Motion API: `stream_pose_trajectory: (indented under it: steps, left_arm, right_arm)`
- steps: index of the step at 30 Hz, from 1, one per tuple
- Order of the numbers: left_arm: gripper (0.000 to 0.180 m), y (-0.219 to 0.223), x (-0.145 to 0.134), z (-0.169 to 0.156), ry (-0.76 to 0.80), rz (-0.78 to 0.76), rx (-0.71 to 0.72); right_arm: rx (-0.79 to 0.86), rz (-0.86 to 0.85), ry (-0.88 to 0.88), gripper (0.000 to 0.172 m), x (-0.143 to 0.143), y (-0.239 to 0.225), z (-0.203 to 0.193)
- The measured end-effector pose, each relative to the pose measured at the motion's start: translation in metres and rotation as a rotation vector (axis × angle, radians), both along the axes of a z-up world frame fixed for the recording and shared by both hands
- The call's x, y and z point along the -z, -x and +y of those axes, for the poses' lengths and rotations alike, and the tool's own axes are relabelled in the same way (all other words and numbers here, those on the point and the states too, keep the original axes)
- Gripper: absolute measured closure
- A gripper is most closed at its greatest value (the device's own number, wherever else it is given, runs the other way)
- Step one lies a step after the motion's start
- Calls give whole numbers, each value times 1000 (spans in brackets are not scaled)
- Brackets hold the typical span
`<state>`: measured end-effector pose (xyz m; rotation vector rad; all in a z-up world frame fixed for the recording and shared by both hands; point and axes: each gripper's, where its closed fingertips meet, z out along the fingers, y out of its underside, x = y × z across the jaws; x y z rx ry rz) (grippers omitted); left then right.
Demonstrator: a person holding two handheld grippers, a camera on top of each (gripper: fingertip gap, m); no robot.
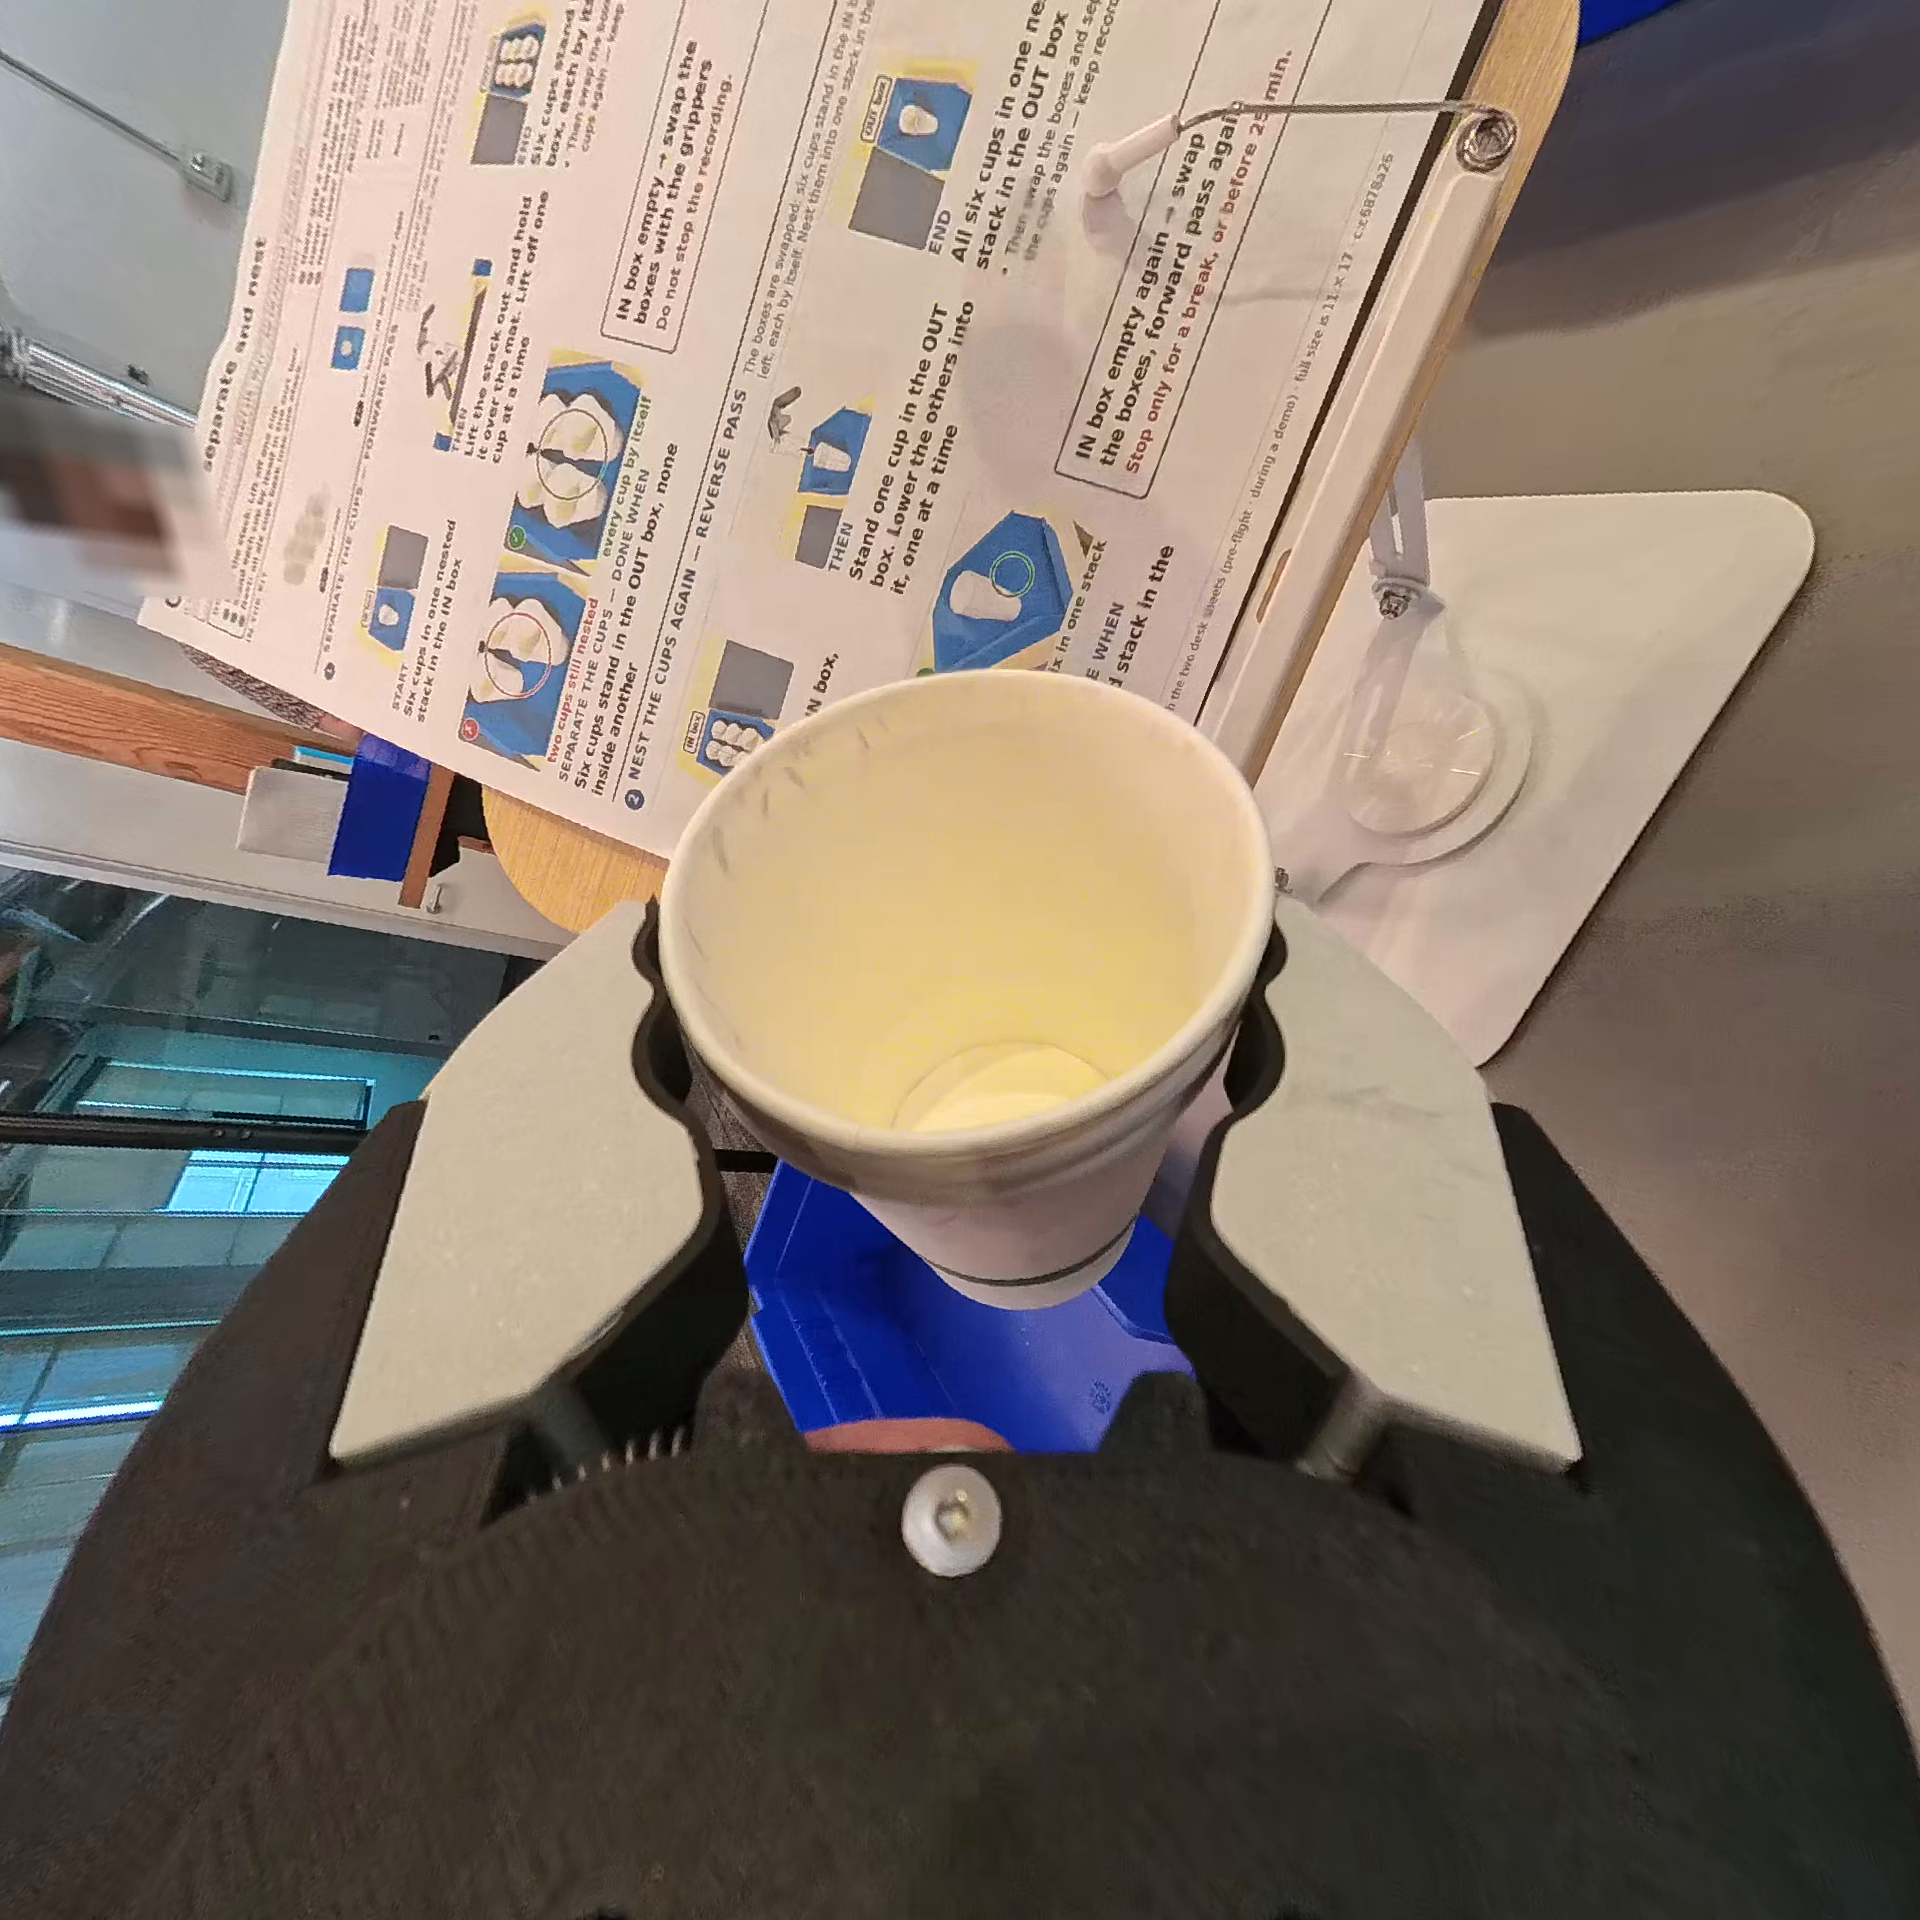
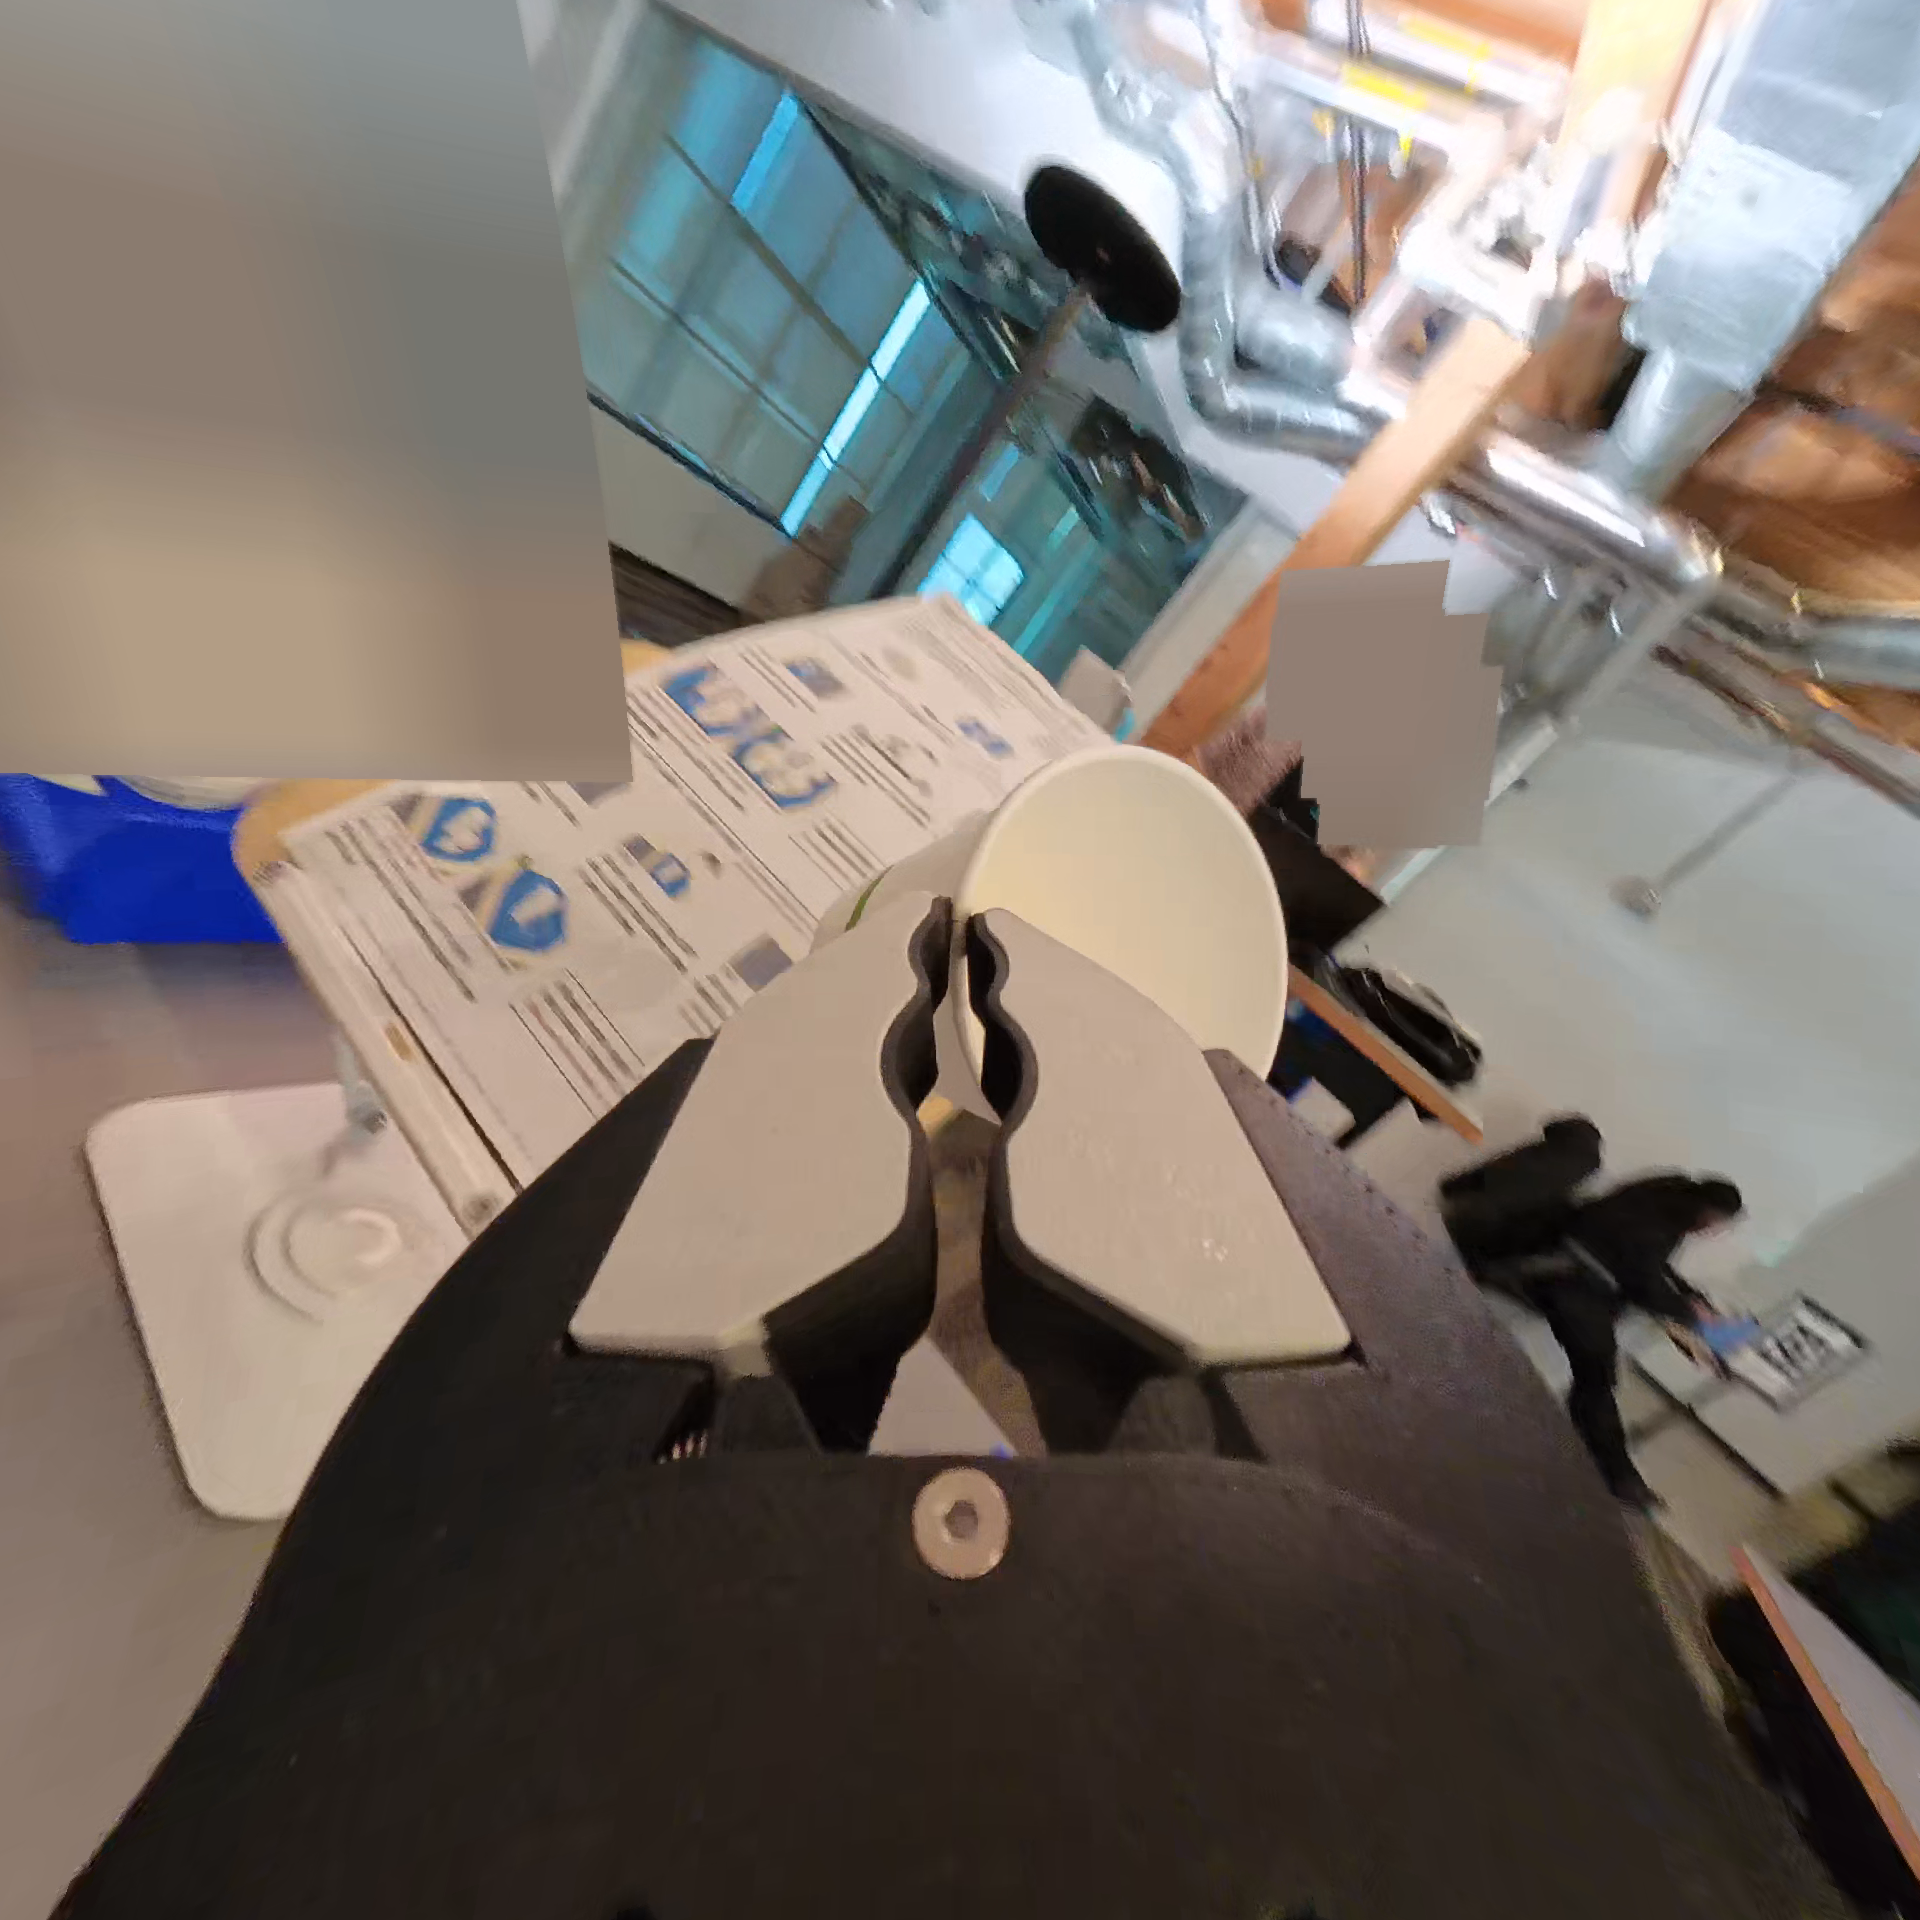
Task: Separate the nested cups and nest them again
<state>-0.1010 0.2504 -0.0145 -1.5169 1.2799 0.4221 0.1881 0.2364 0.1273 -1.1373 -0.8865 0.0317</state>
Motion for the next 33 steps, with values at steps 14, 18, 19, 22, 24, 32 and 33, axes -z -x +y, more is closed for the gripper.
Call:
stream_pose_trajectory:
  steps: [14,18,19,22,24,32,33]
  left_arm:
    - [78,-3,7,2,15,14,-1]
    - [78,-4,8,2,17,17,-1]
    - [78,-4,8,2,17,16,-1]
    - [78,-3,8,2,17,15,-2]
    - [78,-3,8,2,18,15,-1]
    - [78,-3,8,2,17,18,-3]
    - [78,-3,8,2,16,19,-4]
  right_arm:
    - [369,-235,463,168,107,-127,59]
    - [383,-306,589,168,140,-135,68]
    - [384,-316,615,168,146,-137,70]
    - [383,-340,679,168,163,-141,74]
    - [372,-354,720,168,174,-143,75]
    - [344,-409,873,168,212,-146,79]
    - [333,-411,885,168,216,-145,79]
